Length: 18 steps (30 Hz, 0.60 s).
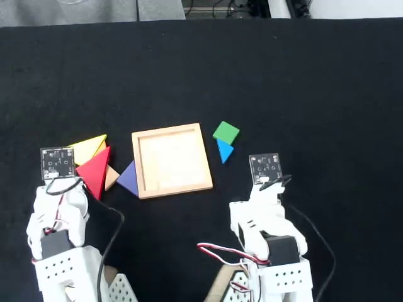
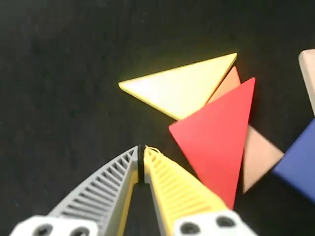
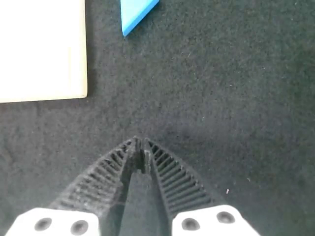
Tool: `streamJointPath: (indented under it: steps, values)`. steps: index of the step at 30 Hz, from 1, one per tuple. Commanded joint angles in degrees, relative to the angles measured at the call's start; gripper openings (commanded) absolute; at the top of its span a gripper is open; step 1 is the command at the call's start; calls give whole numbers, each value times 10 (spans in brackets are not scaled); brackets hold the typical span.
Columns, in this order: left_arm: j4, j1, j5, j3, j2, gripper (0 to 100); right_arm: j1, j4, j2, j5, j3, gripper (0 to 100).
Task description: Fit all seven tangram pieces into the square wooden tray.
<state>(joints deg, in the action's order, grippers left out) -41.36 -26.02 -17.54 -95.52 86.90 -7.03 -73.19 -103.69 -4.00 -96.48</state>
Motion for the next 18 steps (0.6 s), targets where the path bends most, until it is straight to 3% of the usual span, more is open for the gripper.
streamJointPath:
  steps: [1, 11, 18]
  values:
    - [8, 26, 6, -23, 63, 33, -7, -4, -49, 6, 0, 11]
    - [-116, 42, 6, -19, 178, 33, -6, 47, -49, 7, 0, 12]
    - [-117, 50, 9, -19, 175, 33, -8, 260, -49, 26, 3, 15]
